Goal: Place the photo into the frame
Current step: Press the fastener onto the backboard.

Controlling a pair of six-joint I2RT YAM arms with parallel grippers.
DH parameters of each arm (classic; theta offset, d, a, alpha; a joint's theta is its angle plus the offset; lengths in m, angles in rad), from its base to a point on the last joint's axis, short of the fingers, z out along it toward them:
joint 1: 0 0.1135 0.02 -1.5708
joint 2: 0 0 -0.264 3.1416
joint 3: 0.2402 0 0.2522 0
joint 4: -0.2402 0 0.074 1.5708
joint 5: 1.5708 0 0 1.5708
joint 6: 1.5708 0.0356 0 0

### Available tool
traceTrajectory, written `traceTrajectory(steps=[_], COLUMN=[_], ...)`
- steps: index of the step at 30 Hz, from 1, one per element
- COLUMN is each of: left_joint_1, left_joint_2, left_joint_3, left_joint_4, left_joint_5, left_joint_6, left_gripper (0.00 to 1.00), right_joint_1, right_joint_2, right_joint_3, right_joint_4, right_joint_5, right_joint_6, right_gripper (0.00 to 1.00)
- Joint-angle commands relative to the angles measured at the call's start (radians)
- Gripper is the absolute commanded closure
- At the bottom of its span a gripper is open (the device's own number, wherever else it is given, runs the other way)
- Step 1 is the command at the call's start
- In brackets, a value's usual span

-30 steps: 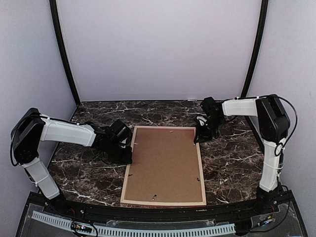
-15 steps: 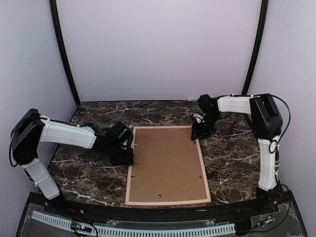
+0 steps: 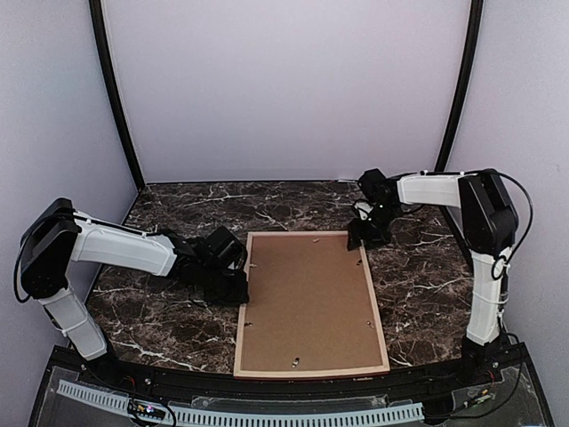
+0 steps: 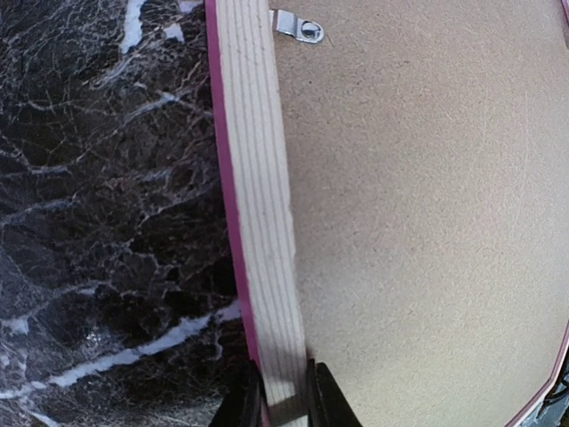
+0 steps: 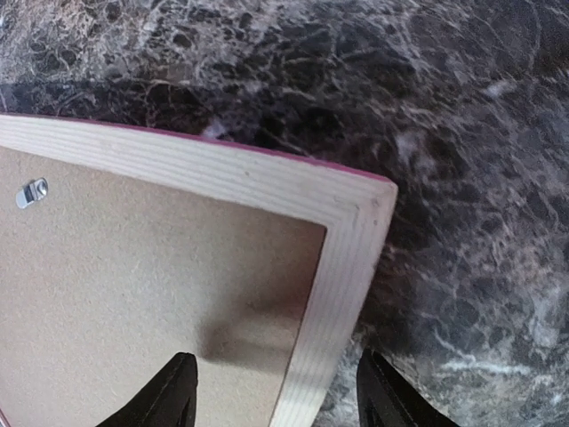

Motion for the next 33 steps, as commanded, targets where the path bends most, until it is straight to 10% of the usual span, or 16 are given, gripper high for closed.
traceTrajectory(steps=[1, 22, 33], left_joint_1=[-0.02, -0.03, -0.03], left_joint_2=[-0.02, -0.001, -0.011], left_joint_3=[-0.026, -0.02, -0.026], left_joint_4=[-0.01, -0.004, -0.013], left_joint_5=[0.017, -0.018, -0.029], left_joint_6=[-0.017, -0.022, -0.021], left_gripper=[0.91, 1.0, 1.0], right_joint_1=[0.006, 0.01, 0.01], right_joint_2=[-0.111, -0.222, -0.211], right_joint_3=[-0.095, -0.384, -0.395], right_joint_4=[0.047, 0.218, 0.199], right_joint_5=[0.088, -0.011, 0.001], right_joint_6=[0.068, 0.177, 0.151], right_gripper=[0.37, 0.41, 0.63])
